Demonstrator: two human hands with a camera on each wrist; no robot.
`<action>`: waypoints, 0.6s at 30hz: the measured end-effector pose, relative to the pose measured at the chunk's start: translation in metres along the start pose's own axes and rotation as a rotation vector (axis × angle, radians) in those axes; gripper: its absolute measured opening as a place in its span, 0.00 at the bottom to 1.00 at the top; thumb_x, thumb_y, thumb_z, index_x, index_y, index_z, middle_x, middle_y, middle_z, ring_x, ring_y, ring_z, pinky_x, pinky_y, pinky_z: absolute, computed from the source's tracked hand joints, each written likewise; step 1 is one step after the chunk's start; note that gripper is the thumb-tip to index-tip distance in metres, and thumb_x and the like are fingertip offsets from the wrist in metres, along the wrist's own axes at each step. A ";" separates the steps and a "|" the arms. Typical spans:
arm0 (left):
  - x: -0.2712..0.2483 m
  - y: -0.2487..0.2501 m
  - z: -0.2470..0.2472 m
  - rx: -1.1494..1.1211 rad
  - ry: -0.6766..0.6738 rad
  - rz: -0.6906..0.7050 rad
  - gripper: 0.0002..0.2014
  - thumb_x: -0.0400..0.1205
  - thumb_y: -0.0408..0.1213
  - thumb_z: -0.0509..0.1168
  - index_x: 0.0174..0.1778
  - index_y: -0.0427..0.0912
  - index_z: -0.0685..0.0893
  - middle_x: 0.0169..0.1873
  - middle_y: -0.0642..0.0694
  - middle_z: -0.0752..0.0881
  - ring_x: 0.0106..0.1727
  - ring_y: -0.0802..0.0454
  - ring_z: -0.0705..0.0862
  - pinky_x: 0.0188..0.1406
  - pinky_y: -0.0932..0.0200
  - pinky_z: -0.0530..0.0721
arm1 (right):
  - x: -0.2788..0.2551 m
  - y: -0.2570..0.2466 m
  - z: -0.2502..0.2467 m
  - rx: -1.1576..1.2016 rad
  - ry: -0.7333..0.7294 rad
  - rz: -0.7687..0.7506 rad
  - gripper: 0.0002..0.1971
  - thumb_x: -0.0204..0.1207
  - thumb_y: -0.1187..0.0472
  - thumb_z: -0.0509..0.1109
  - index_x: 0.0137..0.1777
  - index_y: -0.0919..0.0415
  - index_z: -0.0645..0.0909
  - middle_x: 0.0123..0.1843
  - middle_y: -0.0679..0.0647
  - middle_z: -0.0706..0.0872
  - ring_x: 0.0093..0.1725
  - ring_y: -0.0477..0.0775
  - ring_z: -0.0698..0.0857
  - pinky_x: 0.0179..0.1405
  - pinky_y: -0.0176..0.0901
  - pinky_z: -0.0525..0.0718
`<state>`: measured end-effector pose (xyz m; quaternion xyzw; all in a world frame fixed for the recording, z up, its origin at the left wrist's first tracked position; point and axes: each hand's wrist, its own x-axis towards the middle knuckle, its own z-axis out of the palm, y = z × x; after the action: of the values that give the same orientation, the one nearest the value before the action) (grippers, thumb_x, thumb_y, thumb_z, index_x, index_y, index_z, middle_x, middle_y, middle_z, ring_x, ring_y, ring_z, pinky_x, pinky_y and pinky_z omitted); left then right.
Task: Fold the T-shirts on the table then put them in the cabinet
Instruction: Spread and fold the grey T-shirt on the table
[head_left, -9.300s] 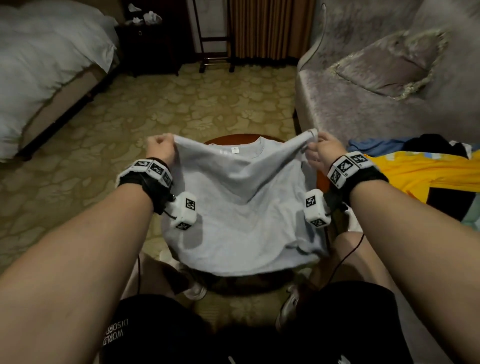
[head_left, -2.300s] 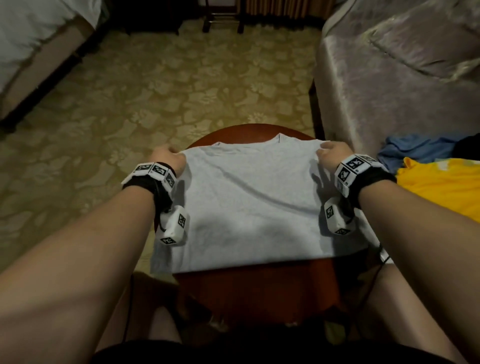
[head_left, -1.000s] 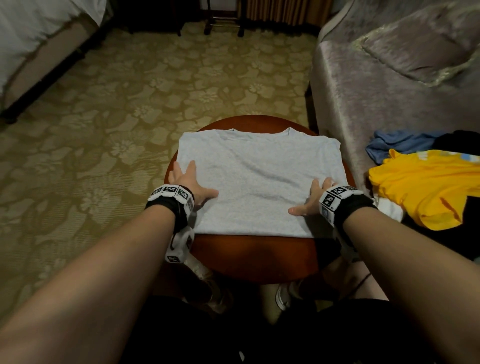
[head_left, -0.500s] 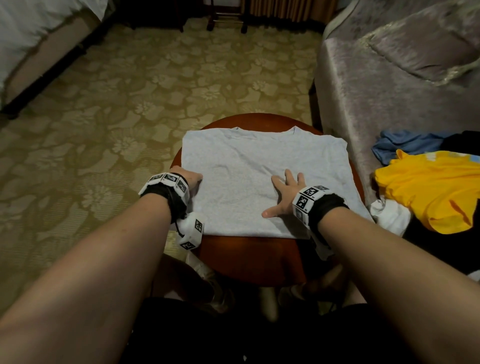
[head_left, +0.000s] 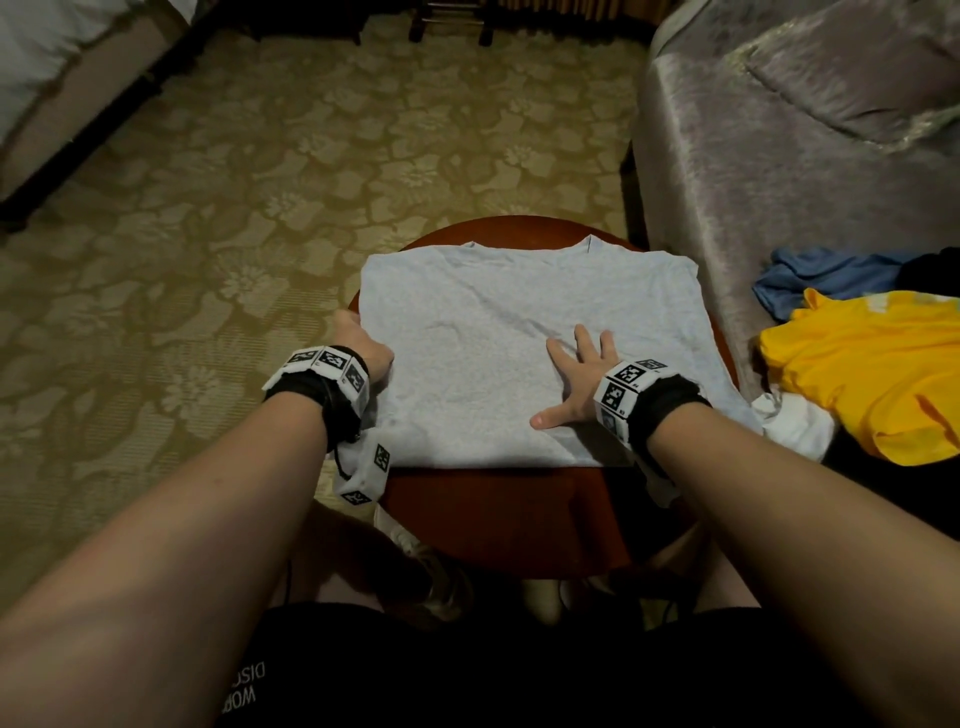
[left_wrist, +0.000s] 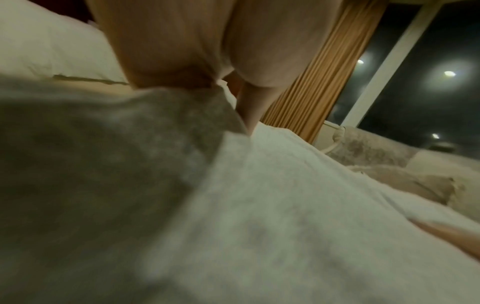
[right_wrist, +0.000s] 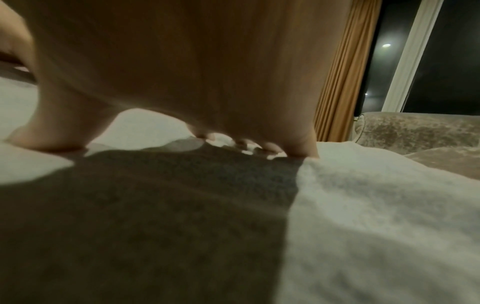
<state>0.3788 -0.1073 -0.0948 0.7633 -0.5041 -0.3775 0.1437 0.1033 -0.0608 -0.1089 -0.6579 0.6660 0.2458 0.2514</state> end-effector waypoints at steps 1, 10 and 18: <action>-0.003 -0.002 -0.001 -0.003 0.012 0.047 0.35 0.80 0.27 0.65 0.81 0.44 0.56 0.62 0.50 0.73 0.58 0.46 0.77 0.53 0.54 0.74 | -0.002 -0.001 0.000 -0.004 -0.003 0.002 0.64 0.57 0.22 0.68 0.82 0.43 0.30 0.83 0.56 0.27 0.81 0.72 0.31 0.78 0.75 0.47; -0.020 -0.012 -0.013 0.181 -0.185 0.090 0.36 0.78 0.35 0.71 0.81 0.38 0.63 0.79 0.42 0.68 0.77 0.43 0.70 0.73 0.54 0.70 | -0.015 -0.020 -0.001 0.011 -0.006 -0.025 0.59 0.61 0.24 0.68 0.84 0.43 0.37 0.85 0.56 0.33 0.82 0.71 0.37 0.78 0.74 0.51; -0.039 0.027 -0.025 0.188 -0.194 0.174 0.36 0.75 0.30 0.73 0.79 0.39 0.65 0.56 0.43 0.82 0.37 0.59 0.76 0.36 0.63 0.76 | -0.031 0.028 -0.004 0.833 0.386 0.140 0.16 0.78 0.57 0.68 0.64 0.57 0.81 0.62 0.56 0.85 0.59 0.58 0.84 0.62 0.50 0.83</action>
<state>0.3705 -0.0896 -0.0450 0.6868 -0.6130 -0.3869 0.0544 0.0753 -0.0392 -0.0856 -0.4882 0.7854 -0.1534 0.3484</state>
